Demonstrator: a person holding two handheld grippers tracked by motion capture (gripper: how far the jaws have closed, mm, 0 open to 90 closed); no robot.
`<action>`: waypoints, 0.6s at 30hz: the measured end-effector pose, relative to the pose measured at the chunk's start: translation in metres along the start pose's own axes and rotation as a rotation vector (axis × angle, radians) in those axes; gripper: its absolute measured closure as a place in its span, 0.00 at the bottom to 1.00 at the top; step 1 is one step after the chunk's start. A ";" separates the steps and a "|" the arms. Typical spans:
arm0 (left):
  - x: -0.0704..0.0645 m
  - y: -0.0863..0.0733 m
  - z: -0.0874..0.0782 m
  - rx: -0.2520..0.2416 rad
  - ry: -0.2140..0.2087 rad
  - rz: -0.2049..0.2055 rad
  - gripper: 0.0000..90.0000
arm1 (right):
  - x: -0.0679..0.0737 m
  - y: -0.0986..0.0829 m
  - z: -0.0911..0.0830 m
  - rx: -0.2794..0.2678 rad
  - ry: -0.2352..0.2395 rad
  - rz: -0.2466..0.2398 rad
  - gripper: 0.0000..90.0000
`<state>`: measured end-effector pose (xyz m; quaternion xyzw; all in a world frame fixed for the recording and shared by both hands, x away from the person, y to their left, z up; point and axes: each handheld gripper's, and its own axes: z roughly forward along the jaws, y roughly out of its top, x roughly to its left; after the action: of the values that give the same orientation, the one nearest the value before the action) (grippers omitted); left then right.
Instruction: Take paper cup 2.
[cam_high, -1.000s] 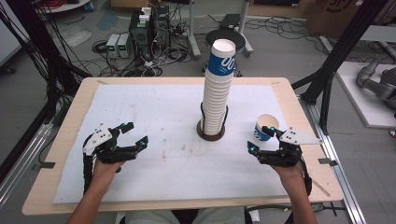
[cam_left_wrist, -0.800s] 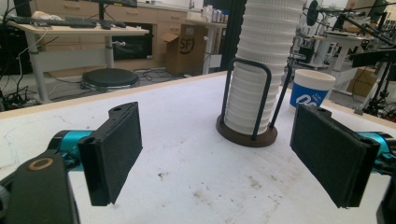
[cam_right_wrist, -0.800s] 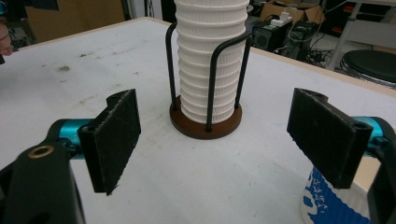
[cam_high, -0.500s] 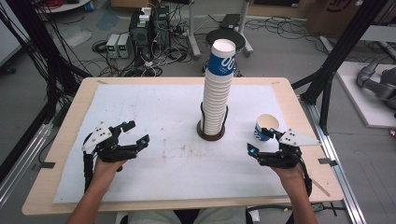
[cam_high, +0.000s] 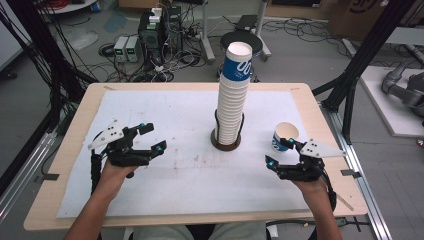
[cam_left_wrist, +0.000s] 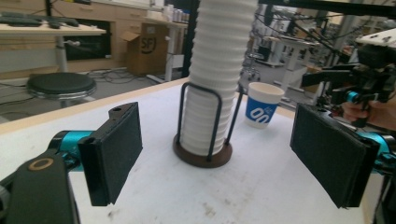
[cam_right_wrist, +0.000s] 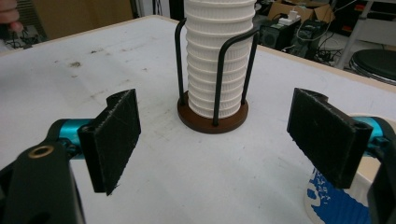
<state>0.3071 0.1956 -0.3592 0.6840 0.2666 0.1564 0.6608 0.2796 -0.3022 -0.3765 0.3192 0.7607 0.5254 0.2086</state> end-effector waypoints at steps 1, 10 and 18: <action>0.000 0.006 0.002 0.003 -0.010 0.007 0.18 | 0.000 0.000 0.000 0.002 0.001 -0.002 0.20; -0.007 0.062 0.026 -0.005 -0.074 0.074 0.18 | -0.002 0.000 0.004 0.020 0.018 0.011 0.20; -0.014 0.104 0.053 0.002 -0.112 0.125 0.18 | -0.002 0.001 0.003 0.017 0.025 0.010 0.20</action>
<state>0.3420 0.1459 -0.2589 0.7076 0.1860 0.1583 0.6630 0.2833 -0.3012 -0.3765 0.3180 0.7660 0.5239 0.1940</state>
